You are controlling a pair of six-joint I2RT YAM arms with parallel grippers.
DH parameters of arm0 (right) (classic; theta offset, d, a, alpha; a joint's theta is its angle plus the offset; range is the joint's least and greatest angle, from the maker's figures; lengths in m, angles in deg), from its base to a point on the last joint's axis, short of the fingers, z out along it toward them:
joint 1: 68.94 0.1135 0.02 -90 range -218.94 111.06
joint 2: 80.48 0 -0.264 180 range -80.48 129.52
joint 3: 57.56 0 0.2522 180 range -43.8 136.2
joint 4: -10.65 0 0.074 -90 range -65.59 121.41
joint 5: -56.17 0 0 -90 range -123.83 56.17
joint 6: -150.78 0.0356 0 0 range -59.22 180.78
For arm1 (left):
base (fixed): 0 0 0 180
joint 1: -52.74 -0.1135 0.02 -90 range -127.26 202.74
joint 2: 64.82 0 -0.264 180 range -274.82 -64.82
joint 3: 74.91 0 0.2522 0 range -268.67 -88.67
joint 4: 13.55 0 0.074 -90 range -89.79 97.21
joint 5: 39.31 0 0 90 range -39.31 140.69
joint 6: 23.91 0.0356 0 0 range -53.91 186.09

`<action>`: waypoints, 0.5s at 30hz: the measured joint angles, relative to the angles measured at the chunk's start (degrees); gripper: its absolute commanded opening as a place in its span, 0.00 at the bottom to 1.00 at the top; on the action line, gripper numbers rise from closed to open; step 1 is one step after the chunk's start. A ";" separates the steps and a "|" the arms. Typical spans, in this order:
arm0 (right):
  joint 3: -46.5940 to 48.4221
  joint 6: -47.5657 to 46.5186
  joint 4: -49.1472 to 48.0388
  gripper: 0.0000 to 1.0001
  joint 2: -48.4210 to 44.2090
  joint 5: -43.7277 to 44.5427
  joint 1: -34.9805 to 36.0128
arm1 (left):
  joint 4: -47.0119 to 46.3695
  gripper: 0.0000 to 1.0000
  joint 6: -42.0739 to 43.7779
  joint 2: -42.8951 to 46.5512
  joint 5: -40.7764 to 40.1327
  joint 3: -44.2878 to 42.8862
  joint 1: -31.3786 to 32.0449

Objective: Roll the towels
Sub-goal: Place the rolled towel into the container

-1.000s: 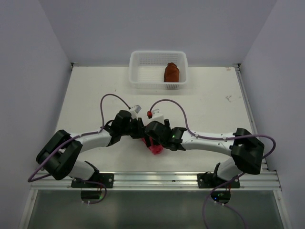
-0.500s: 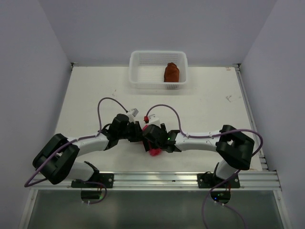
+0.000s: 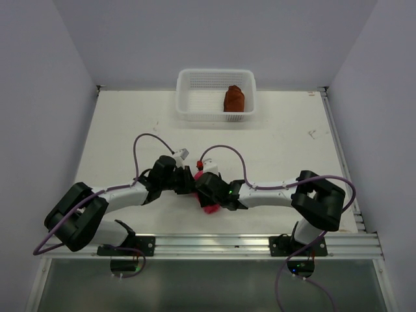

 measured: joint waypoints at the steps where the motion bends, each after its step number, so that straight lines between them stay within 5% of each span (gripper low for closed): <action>1: 0.00 0.22 -0.04 0.51 0.02 0.09 0.02 | 0.09 0.19 0.00 -0.02 0.00 -0.02 0.00; 6: 0.00 0.68 -0.07 0.28 0.02 0.52 0.13 | 2.93 0.21 0.15 -0.44 -0.02 -1.88 -0.59; 15: 0.00 1.49 -0.50 0.11 -0.22 1.22 0.26 | 17.97 0.29 4.09 -1.75 0.59 -12.79 -7.93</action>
